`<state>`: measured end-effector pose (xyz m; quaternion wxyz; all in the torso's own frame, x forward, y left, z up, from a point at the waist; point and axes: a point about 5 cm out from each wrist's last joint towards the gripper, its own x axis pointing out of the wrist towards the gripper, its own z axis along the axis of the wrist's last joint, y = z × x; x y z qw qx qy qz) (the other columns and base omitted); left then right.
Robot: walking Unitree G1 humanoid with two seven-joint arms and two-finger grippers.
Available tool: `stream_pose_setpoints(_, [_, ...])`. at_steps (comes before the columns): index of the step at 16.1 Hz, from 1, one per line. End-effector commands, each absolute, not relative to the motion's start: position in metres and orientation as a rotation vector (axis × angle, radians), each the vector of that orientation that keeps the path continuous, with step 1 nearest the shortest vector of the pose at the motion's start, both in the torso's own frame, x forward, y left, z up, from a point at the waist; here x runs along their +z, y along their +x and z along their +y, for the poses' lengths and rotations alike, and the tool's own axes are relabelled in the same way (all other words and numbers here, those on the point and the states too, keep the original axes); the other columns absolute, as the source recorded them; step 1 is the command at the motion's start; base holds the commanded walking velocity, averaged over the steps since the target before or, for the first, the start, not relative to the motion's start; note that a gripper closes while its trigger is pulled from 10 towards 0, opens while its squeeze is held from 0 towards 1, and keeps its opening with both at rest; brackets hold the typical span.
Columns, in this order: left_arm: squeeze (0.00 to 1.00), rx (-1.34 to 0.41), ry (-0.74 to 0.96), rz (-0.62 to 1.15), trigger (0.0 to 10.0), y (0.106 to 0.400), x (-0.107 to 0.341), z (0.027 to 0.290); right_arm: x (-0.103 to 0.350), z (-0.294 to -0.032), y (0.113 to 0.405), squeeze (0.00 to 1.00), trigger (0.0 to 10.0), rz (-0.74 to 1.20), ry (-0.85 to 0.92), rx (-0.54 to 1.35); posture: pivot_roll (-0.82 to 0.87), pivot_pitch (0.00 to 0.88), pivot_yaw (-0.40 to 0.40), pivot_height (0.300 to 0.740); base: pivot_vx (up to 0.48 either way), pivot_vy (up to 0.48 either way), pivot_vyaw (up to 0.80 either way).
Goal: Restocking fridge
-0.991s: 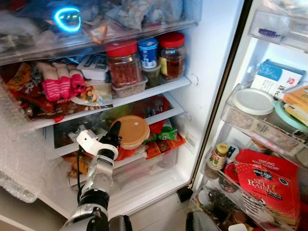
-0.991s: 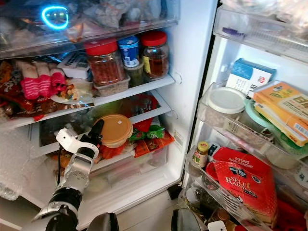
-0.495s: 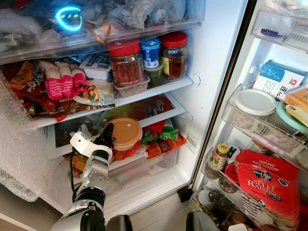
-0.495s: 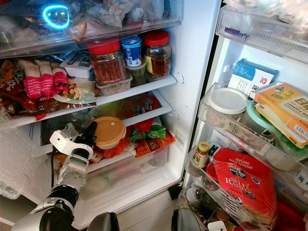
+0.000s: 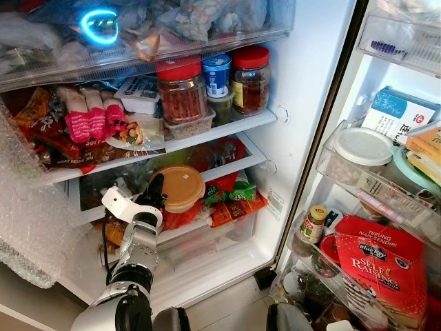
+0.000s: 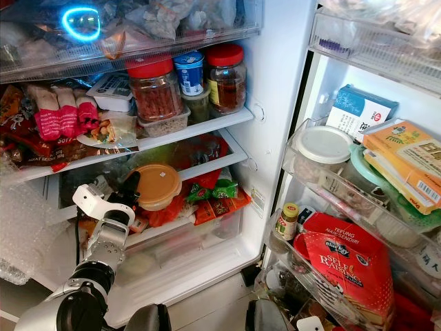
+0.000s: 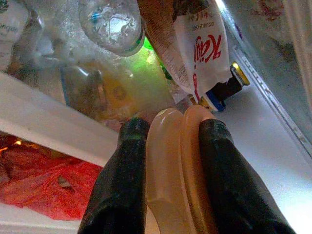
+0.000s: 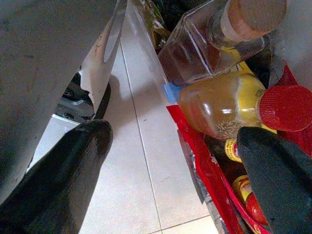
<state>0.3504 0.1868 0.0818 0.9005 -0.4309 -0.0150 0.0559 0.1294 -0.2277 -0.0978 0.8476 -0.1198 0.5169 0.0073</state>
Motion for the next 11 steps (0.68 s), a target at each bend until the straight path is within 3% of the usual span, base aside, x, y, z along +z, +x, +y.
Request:
stream_pose_setpoints(1, [0.00,0.124,-0.894,-0.058,10.0,0.3546,0.0886,0.1917,-0.0982,-0.2191,0.1330,0.00,10.0,1.071,-0.229,0.036,-0.12,0.000,0.017,0.611,0.000,0.000,0.00])
stream_pose_setpoints(6, [0.00,0.122,-0.904,-0.063,10.0,0.3562,0.0899,0.1903,-0.0983,-0.2196,0.1327,0.00,10.0,1.074,-0.231,0.036,-0.12,0.000,0.015,0.611,0.000,0.000,0.00])
stream_pose_setpoints(11, [0.00,0.138,-0.917,-0.073,10.0,0.3564,0.0904,0.1931,-0.0981,-0.2198,0.1330,0.00,10.0,1.072,-0.228,0.034,-0.12,0.000,0.015,0.611,0.247,0.000,0.00])
